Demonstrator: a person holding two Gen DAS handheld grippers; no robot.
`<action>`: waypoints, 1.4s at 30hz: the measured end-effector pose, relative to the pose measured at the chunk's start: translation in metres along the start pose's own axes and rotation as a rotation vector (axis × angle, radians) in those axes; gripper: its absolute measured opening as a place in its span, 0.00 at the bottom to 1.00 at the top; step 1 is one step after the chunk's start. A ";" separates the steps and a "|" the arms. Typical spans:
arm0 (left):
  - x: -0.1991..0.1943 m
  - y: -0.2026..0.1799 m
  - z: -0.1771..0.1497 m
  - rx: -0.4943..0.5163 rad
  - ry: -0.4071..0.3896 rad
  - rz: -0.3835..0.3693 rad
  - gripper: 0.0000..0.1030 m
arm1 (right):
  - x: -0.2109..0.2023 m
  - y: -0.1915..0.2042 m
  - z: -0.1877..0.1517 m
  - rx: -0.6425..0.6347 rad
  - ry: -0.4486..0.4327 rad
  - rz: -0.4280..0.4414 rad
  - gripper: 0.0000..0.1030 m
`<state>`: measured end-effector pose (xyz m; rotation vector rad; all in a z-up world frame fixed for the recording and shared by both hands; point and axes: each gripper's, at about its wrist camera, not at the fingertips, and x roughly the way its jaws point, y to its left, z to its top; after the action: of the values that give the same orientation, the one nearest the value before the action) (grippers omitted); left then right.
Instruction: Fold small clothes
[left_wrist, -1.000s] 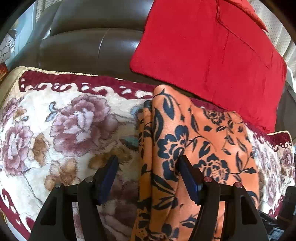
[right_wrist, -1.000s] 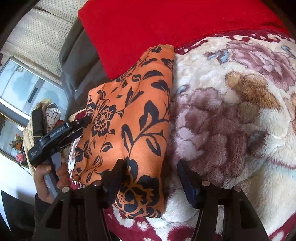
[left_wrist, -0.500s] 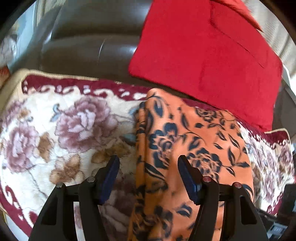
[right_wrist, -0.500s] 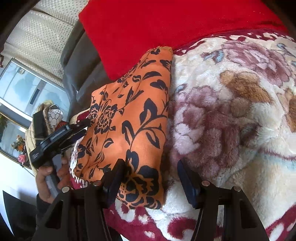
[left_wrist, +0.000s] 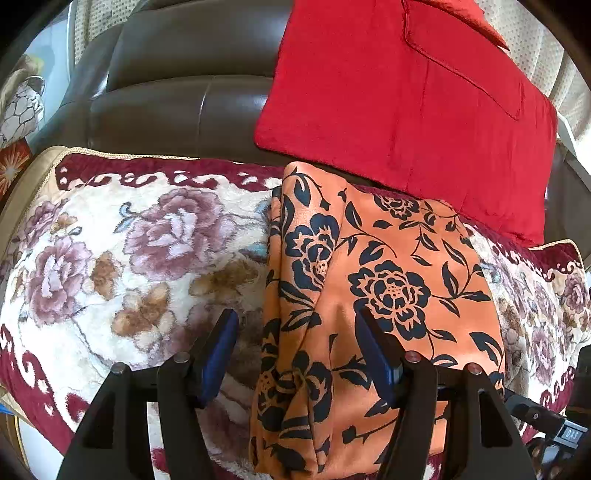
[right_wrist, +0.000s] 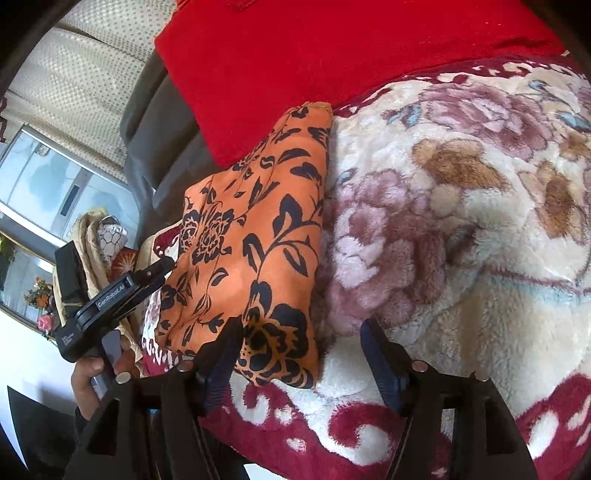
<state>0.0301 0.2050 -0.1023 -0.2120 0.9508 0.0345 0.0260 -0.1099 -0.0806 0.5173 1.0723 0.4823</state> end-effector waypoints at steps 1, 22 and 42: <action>0.000 0.000 0.000 0.000 0.001 -0.004 0.65 | 0.000 0.000 0.001 -0.002 -0.001 -0.001 0.70; 0.054 0.029 -0.007 -0.071 0.101 -0.281 0.40 | 0.090 0.016 0.080 -0.037 0.132 0.030 0.36; 0.072 -0.184 -0.005 0.141 0.155 -0.243 0.37 | -0.046 -0.114 0.119 0.031 -0.014 -0.075 0.45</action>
<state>0.0906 0.0194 -0.1325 -0.2007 1.0718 -0.2756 0.1295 -0.2463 -0.0730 0.5045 1.0836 0.3962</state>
